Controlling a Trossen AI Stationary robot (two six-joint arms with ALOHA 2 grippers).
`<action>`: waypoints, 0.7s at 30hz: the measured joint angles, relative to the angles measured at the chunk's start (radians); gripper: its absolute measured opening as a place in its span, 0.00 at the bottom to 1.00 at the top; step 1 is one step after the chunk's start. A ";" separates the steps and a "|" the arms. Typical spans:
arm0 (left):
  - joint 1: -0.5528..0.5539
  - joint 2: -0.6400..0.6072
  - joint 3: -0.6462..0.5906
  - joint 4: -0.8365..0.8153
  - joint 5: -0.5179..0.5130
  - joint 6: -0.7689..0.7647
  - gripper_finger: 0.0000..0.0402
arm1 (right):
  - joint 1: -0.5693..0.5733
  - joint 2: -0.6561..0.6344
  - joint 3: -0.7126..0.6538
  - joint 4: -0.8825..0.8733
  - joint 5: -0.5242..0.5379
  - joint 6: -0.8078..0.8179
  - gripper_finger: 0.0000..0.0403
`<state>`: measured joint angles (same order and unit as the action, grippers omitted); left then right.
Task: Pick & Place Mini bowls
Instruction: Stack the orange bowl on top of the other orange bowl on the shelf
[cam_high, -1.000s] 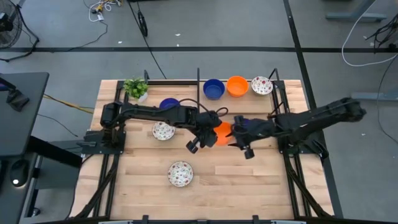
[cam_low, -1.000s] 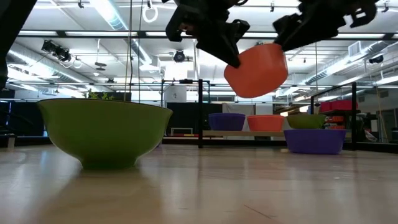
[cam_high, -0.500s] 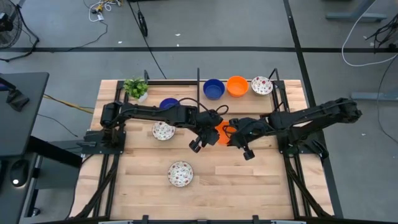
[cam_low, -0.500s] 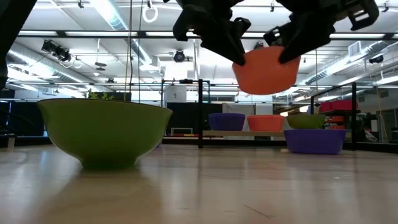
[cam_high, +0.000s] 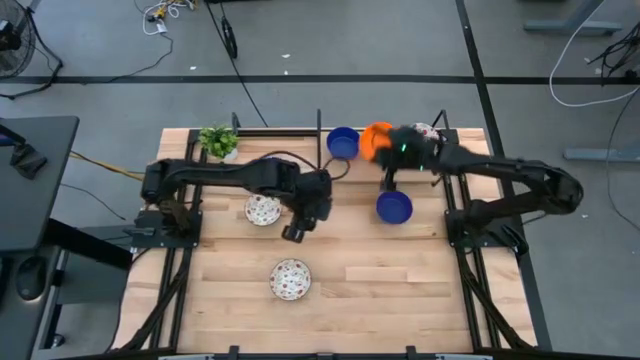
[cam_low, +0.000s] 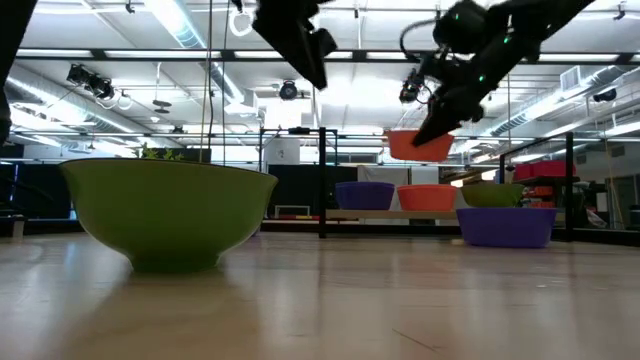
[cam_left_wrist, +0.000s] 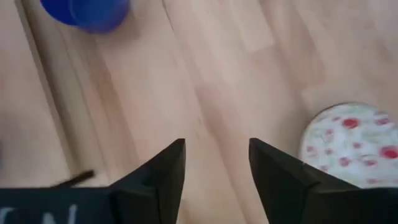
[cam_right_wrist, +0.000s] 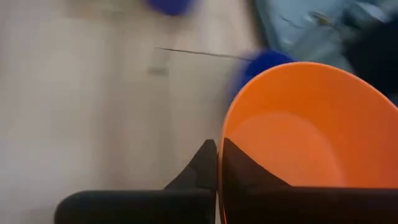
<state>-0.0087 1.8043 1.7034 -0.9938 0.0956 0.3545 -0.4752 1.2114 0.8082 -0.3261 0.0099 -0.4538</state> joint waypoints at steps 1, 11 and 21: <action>-0.007 -0.025 -0.024 0.006 0.006 -0.010 0.45 | -0.053 0.000 0.000 0.008 -0.004 -0.006 0.01; -0.092 -0.396 -0.405 0.242 -0.127 -0.195 0.29 | -0.313 0.138 0.007 0.100 -0.195 -0.050 0.00; -0.230 -0.674 -0.654 0.439 -0.387 -0.313 0.21 | -0.319 0.282 0.080 0.059 -0.125 -0.044 0.01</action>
<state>-0.2390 1.1305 1.0496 -0.5544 -0.2913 0.0419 -0.7937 1.4930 0.8883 -0.2668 -0.1148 -0.4978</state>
